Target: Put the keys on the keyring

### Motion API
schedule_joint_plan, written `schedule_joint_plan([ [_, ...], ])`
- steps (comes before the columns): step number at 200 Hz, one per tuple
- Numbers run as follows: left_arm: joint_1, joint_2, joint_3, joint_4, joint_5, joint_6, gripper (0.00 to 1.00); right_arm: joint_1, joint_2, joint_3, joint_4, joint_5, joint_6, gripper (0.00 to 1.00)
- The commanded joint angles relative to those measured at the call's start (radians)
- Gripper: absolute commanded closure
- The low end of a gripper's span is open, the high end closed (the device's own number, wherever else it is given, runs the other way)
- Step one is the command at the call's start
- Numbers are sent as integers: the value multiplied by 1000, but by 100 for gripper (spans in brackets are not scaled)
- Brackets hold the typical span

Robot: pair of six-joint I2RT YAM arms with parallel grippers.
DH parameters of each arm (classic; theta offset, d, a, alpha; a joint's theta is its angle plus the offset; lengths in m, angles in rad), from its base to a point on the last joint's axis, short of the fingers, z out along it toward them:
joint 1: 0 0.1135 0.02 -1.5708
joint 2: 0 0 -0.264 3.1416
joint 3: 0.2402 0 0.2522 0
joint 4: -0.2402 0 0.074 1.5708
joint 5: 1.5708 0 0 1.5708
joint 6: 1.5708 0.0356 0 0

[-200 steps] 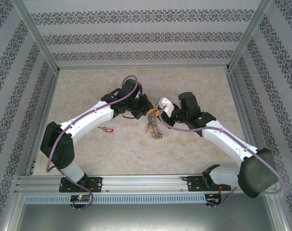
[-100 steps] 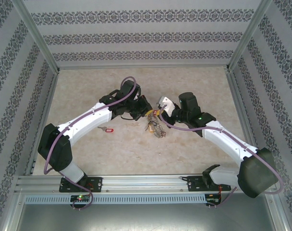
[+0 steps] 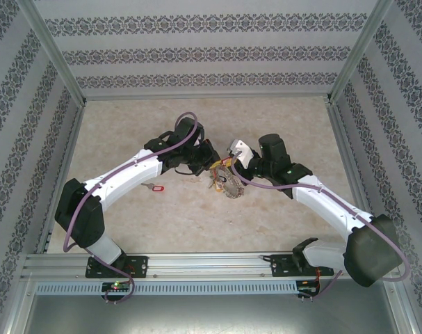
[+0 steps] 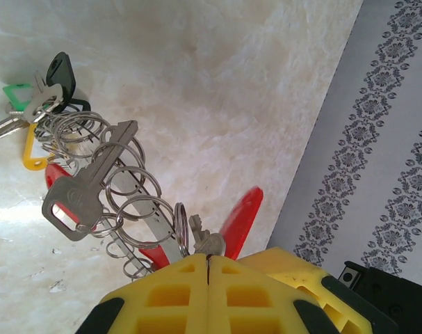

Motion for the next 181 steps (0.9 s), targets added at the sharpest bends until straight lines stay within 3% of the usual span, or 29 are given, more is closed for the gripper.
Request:
schedule_joint_plan([
  [1, -20, -15, -32, 14, -6, -14, 100, -17, -32, -14, 75, 10, 34, 100],
  [168, -20, 39, -111, 67, 0, 16, 100, -56, -70, -93, 146, -22, 105, 100],
  [181, -20, 42, -112, 80, 6, 20, 93, -55, -71, -95, 152, -26, 104, 100],
])
